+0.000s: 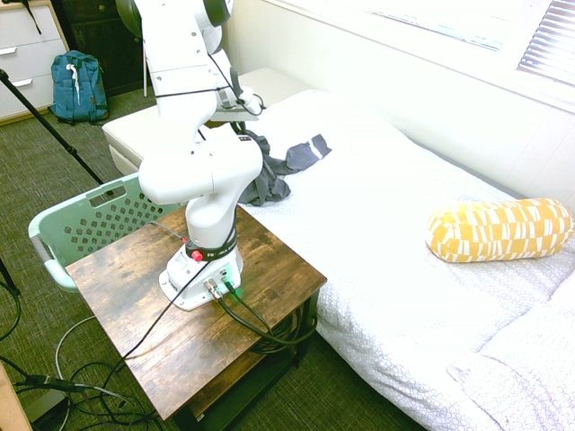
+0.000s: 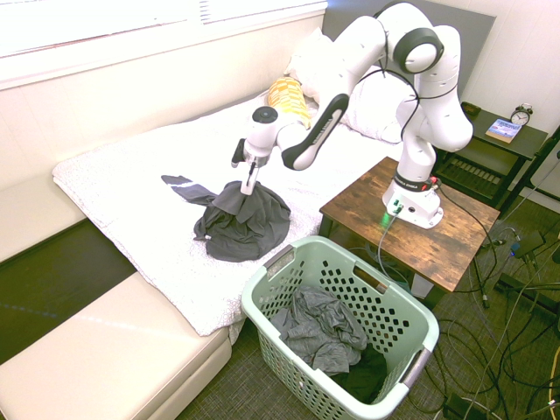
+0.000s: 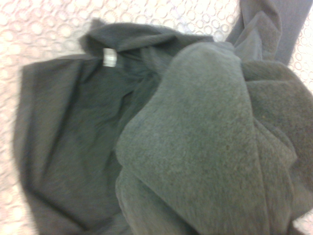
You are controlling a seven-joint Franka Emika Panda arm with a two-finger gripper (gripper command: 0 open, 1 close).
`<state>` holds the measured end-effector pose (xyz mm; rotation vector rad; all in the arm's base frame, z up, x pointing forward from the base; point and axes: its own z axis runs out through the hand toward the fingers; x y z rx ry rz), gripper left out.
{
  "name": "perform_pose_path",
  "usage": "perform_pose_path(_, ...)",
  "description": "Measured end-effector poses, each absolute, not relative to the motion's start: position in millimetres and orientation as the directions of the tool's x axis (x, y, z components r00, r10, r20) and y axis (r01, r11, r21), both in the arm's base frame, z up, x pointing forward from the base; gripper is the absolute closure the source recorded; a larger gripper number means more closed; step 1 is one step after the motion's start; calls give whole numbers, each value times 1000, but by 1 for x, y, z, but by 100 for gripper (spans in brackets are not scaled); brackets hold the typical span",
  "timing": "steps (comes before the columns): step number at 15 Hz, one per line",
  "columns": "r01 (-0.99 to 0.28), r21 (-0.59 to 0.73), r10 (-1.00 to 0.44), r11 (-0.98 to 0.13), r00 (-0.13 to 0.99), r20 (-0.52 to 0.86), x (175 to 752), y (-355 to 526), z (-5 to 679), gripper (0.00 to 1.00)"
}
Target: Put my clothes in the laundry bag
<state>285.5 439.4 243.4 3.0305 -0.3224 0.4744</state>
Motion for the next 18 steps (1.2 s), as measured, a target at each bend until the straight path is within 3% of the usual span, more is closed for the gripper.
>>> perform_pose_path(6, -112, 66, -89, -992, 957, 277, -35, 477, 323, 100)
perform_pose_path(8, -100, 104, -70, -990, 963, 259, -60, 481, 296, 100)
perform_pose_path(10, -124, 144, -85, -982, 964, 251, -44, 495, 253, 100)
perform_pose_path(11, -125, 165, -81, -978, 966, 247, -42, 501, 237, 0)
perform_pose_path(18, -88, 199, -33, -976, 964, 265, -41, 515, 208, 0)
